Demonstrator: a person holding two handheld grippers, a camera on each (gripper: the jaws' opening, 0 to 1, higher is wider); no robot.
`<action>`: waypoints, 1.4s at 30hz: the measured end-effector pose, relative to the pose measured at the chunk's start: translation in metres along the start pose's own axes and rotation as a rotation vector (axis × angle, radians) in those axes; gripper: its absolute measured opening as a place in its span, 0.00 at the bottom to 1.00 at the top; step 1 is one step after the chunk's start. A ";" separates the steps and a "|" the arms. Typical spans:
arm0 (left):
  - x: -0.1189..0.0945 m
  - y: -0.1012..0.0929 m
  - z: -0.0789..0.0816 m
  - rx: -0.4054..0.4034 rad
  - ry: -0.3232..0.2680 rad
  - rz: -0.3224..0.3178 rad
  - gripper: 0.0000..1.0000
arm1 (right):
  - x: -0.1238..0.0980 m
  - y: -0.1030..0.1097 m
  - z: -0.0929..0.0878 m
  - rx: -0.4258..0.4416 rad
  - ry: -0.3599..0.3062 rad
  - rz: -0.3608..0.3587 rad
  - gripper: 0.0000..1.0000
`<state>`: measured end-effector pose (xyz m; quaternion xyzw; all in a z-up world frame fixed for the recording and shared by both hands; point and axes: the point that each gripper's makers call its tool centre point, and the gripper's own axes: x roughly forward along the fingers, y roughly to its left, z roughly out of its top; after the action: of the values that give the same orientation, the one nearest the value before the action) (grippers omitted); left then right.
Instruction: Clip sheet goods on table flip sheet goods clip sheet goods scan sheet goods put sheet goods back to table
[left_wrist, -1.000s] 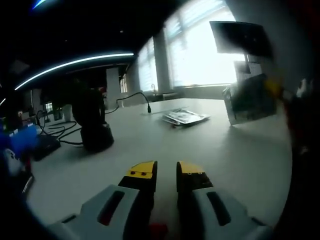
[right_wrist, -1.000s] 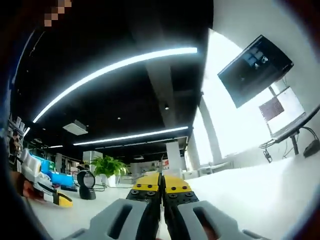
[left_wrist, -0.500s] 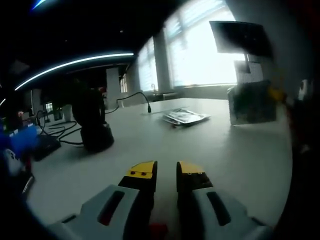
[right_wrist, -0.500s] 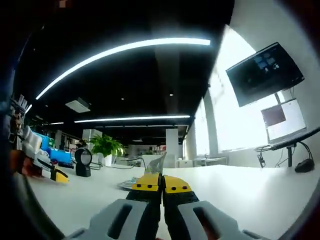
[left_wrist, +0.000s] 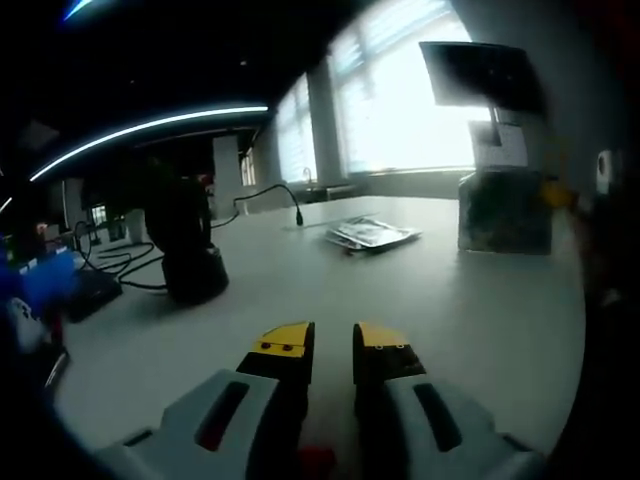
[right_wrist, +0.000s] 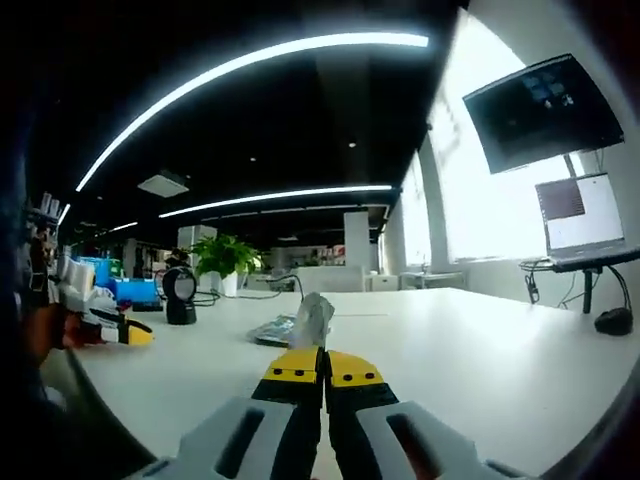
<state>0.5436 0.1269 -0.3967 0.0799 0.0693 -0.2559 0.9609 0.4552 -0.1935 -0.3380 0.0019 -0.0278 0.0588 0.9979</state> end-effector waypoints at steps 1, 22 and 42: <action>0.000 0.000 0.000 0.000 0.000 0.000 0.08 | 0.000 0.001 0.000 -0.010 0.014 -0.001 0.00; -0.001 0.002 0.002 -0.004 -0.014 0.006 0.08 | -0.012 0.008 -0.008 -0.066 0.204 0.054 0.00; -0.002 0.002 0.004 -0.005 -0.026 0.007 0.08 | -0.006 -0.016 -0.026 0.317 0.145 -0.083 0.00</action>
<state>0.5436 0.1287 -0.3923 0.0742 0.0570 -0.2535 0.9628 0.4527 -0.2101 -0.3639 0.1558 0.0539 0.0213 0.9861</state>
